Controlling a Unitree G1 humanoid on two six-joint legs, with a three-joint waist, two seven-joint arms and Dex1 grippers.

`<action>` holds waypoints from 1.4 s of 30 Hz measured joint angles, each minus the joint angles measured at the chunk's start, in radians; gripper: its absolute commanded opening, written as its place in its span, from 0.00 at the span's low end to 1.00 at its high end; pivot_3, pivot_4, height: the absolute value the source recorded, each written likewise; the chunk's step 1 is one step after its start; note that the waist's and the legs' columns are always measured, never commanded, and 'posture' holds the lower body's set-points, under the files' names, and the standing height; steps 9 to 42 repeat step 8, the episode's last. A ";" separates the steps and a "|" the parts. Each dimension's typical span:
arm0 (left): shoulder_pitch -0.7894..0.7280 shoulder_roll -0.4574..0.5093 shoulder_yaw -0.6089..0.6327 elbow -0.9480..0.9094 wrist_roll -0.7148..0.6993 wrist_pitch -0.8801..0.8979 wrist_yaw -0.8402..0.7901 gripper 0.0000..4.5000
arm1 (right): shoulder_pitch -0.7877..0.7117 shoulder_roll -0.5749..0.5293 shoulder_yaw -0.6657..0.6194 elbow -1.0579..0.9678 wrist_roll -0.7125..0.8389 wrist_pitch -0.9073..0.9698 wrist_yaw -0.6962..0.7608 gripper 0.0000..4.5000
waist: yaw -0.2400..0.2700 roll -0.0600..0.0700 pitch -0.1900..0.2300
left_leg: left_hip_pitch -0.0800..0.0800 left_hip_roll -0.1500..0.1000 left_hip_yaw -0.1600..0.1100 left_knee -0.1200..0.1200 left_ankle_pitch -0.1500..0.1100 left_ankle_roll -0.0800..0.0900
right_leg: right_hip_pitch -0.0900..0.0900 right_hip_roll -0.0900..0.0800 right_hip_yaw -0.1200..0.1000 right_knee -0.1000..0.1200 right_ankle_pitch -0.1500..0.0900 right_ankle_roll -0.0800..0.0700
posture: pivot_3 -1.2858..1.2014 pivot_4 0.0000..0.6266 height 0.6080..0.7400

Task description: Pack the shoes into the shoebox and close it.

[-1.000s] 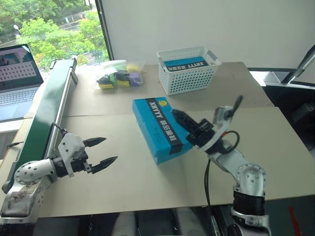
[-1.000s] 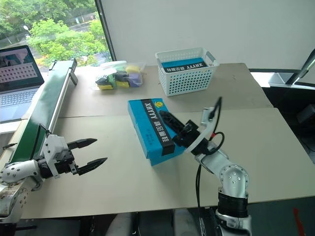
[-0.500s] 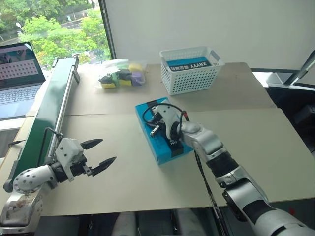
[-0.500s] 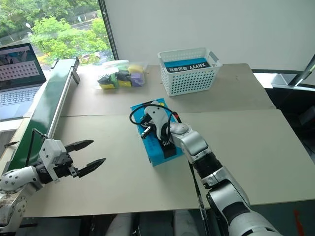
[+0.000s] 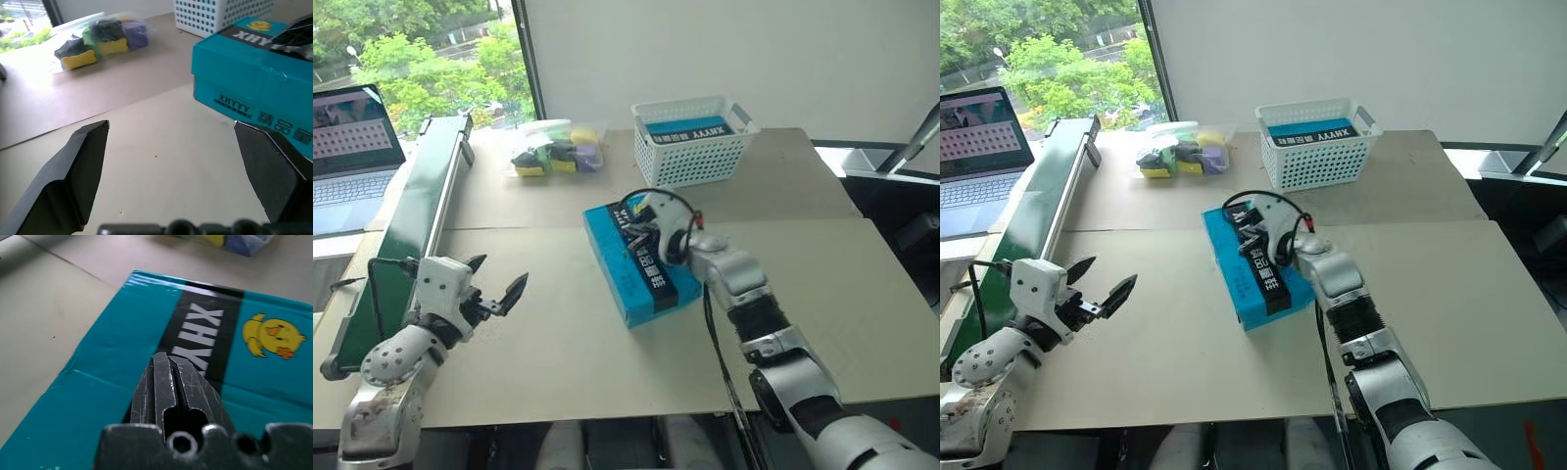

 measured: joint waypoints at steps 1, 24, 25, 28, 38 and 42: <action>0.000 -0.015 0.004 -0.009 -0.002 0.014 0.025 0.97 | -0.003 -0.011 -0.030 -0.014 0.004 0.006 -0.005 0.02 | -0.001 0.000 0.000 | 0.000 0.000 0.000 0.000 0.000 0.000 | 0.000 0.000 0.000 0.000 0.000 0.000 | 0.52 0.24 0.93; -0.029 -0.099 -0.014 -0.078 -0.011 0.060 0.143 0.97 | -0.003 -0.055 -0.083 -0.097 -0.010 0.031 -0.042 0.02 | -0.010 0.000 0.000 | 0.002 0.000 0.000 0.000 0.000 0.000 | 0.001 0.001 0.001 0.000 0.000 0.000 | 0.52 0.24 0.93; -0.029 -0.099 -0.014 -0.078 -0.011 0.060 0.143 0.97 | -0.003 -0.055 -0.083 -0.097 -0.010 0.031 -0.042 0.02 | -0.010 0.000 0.000 | 0.002 0.000 0.000 0.000 0.000 0.000 | 0.001 0.001 0.001 0.000 0.000 0.000 | 0.52 0.24 0.93; -0.029 -0.099 -0.014 -0.078 -0.011 0.060 0.143 0.97 | -0.003 -0.055 -0.083 -0.097 -0.010 0.031 -0.042 0.02 | -0.010 0.000 0.000 | 0.002 0.000 0.000 0.000 0.000 0.000 | 0.001 0.001 0.001 0.000 0.000 0.000 | 0.52 0.24 0.93; -0.029 -0.099 -0.014 -0.078 -0.011 0.060 0.143 0.97 | -0.003 -0.055 -0.083 -0.097 -0.010 0.031 -0.042 0.02 | -0.010 0.000 0.000 | 0.002 0.000 0.000 0.000 0.000 0.000 | 0.001 0.001 0.001 0.000 0.000 0.000 | 0.52 0.24 0.93; -0.029 -0.099 -0.014 -0.078 -0.011 0.060 0.143 0.97 | -0.003 -0.055 -0.083 -0.097 -0.010 0.031 -0.042 0.02 | -0.010 0.000 0.000 | 0.002 0.000 0.000 0.000 0.000 0.000 | 0.001 0.001 0.001 0.000 0.000 0.000 | 0.52 0.24 0.93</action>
